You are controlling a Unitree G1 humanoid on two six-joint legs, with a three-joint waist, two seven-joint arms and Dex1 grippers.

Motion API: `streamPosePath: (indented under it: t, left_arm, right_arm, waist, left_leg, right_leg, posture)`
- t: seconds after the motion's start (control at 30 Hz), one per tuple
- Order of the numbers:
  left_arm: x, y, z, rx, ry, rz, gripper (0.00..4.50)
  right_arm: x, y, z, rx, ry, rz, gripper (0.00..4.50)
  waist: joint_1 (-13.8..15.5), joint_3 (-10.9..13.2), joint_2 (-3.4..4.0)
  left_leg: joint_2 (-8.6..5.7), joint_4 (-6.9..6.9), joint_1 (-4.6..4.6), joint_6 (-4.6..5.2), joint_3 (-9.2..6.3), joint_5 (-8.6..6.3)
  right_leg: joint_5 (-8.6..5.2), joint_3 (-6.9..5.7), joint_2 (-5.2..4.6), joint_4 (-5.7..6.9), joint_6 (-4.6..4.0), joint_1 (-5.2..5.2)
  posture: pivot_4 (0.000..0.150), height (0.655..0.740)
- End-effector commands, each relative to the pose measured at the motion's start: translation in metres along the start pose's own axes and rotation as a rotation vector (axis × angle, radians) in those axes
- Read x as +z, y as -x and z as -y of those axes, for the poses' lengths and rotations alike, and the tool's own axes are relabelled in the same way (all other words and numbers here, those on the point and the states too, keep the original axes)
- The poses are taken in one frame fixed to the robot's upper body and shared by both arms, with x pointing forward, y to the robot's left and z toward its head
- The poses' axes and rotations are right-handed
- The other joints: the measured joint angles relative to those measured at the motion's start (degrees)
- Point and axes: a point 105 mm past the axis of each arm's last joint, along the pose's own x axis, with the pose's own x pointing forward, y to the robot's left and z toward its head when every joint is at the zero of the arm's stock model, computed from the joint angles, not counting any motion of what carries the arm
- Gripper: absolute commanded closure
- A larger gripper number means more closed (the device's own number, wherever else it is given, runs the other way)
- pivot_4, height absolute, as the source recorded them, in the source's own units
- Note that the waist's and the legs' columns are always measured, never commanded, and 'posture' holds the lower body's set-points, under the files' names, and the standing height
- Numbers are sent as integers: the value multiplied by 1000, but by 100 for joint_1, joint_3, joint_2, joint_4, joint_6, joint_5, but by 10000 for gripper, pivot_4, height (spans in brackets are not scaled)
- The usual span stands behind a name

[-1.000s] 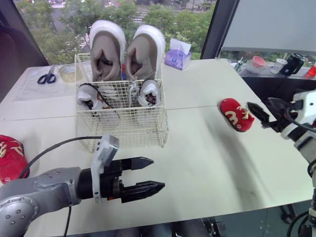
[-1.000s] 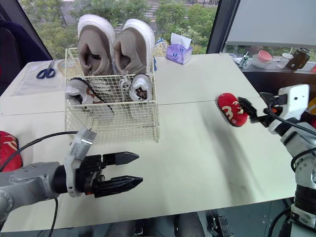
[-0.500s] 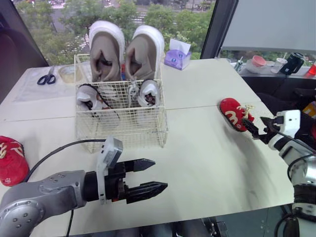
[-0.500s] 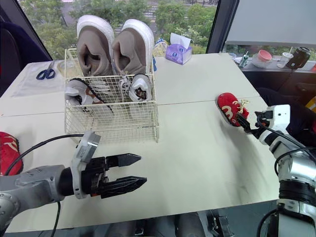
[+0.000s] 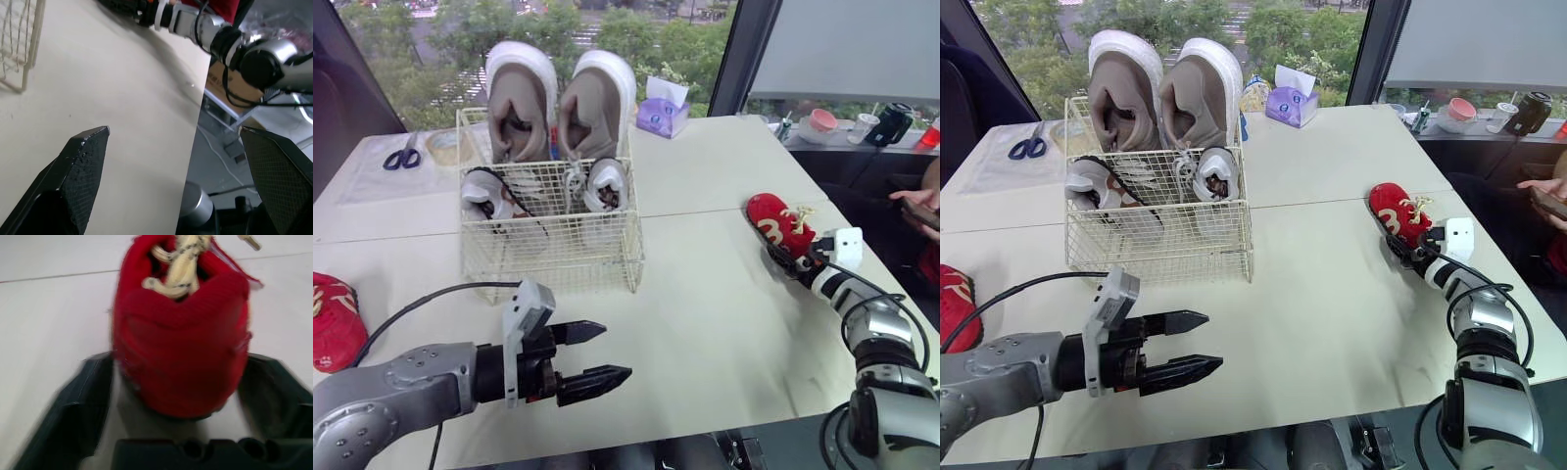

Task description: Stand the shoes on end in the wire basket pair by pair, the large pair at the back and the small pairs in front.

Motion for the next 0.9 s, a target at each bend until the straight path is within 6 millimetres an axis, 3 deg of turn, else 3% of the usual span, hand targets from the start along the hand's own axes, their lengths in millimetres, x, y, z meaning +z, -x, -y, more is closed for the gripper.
streamPosePath:
  t: [0.03,0.07,0.17,0.23,0.27,0.37,0.47,0.53,0.6,0.7,0.8,0.9]
  left_arm:
    - [11,5,3,-6,-37,31,0]
    - [12,6,3,-4,-37,31,0]
    - [18,11,0,3,-32,50,0]
    - [24,15,-2,1,-30,81,0]
    - [34,20,-4,-6,-10,125,0]
    - [78,47,-10,-45,40,298,0]
    - [130,71,-18,-43,-1,471,0]
    - [167,83,-24,-46,-41,579,0]
    - [201,90,-26,-78,-60,670,0]
    - [241,93,-25,-153,-73,743,0]
    - [265,88,-19,-239,-111,735,0]
    - [278,79,-18,-298,-149,689,0]
  right_arm:
    - [0,-3,0,-8,22,10,23517]
    - [-1,-4,-1,-5,24,11,26123]
    - [1,-4,-5,5,20,47,26771]
    - [9,-4,-6,3,32,90,26771]
    - [25,-2,-5,-8,45,152,26771]
    - [99,11,-6,-36,139,387,26771]
    - [185,35,-25,-6,247,611,26771]
    - [241,57,-54,67,351,746,26771]
    - [282,79,-92,180,471,840,26771]
    - [305,100,-149,364,631,899,26771]
    - [303,108,-192,498,798,907,26771]
    - [296,111,-218,592,880,921,26771]
  waist:
    - [-36,0,0]
    - [-40,0,0]
    - [-46,0,0]
    - [-49,0,0]
    - [-50,1,2]
    - [-38,19,31]
    - [-37,40,67]
    - [-37,45,80]
    - [-23,47,76]
    - [-21,18,29]
    - [-30,8,-9]
    - [-33,20,-20]
  left_leg:
    - [0,0,1,0,0,0]
    - [0,0,1,-1,-1,0]
    - [0,0,4,-2,-1,1]
    - [1,0,5,-5,-1,3]
    - [1,0,6,-6,-1,3]
    - [4,-1,0,-11,-4,6]
    - [2,0,-4,-18,-2,11]
    - [0,-2,-3,-18,-1,12]
    - [-2,-8,-4,-18,-3,12]
    - [3,-23,2,-19,-3,12]
    - [7,-28,5,-20,0,12]
    - [-1,-13,-5,-20,12,13]
  right_leg:
    - [0,0,0,0,0,2]
    - [0,0,0,0,0,2]
    - [0,0,-1,0,0,5]
    - [0,0,0,1,1,5]
    - [0,0,0,2,1,5]
    - [0,0,-1,7,1,-4]
    - [4,0,-3,11,8,-13]
    - [-1,0,-2,12,17,-13]
    - [2,-1,4,12,20,-15]
    - [10,-3,23,9,36,-6]
    - [9,-8,26,5,37,0]
    - [10,1,19,-3,39,-1]
  posture:
    - [1500,7400]
    - [1500,7400]
    - [1500,7400]
    - [1500,7400]
    - [1500,7400]
    - [1500,7400]
    - [1500,7400]
    - [1500,7400]
    - [1500,7400]
    - [1500,7400]
    - [1500,7400]
    - [1500,7400]
